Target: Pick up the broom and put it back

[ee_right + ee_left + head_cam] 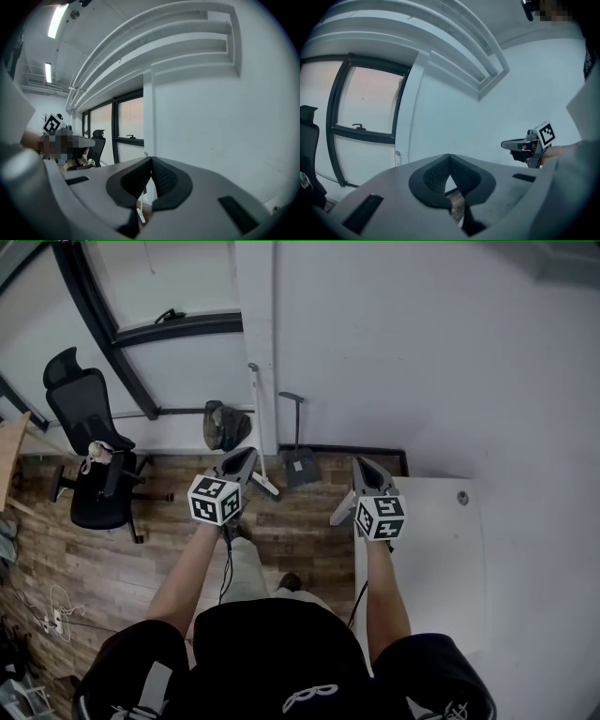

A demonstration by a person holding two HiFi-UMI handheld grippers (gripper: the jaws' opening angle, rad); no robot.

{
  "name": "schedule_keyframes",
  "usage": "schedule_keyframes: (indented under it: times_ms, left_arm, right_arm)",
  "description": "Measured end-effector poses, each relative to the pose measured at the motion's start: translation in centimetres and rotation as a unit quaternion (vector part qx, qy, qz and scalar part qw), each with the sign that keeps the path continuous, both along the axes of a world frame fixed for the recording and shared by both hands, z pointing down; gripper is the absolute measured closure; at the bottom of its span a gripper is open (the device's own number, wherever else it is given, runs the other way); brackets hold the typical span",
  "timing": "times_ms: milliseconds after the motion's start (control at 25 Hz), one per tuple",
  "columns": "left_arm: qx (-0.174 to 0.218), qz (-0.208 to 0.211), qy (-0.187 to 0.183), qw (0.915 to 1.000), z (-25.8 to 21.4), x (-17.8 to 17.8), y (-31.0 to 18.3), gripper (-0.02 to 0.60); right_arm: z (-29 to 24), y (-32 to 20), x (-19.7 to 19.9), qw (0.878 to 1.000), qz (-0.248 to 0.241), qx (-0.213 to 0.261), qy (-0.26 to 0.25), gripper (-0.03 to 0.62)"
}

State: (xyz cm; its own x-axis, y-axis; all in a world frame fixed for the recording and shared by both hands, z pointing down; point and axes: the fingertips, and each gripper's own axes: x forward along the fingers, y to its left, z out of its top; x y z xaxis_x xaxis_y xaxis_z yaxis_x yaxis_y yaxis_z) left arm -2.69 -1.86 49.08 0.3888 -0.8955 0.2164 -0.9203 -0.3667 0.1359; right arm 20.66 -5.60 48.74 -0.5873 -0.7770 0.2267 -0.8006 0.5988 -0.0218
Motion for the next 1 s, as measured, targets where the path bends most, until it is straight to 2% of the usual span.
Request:
schedule_keyframes:
  times_ms: [240, 440, 1000]
  left_arm:
    - [-0.003, -0.01, -0.002, 0.9999, 0.4, -1.7, -1.7, 0.565]
    - [-0.005, -0.021, 0.003, 0.9998, 1.0, -4.4, -4.4, 0.565]
    - [-0.027, -0.026, 0.002, 0.9993, 3.0, -16.1, -16.6, 0.565]
  right_arm:
    - [0.4, -2.0, -1.6, 1.0, -0.008, -0.004, 0.005, 0.569]
    - [1.1, -5.3, -4.5, 1.0, -0.02, -0.009, 0.01, 0.569]
    - [3.3, -18.0, -18.6, 0.998, -0.053, -0.029, 0.02, 0.569]
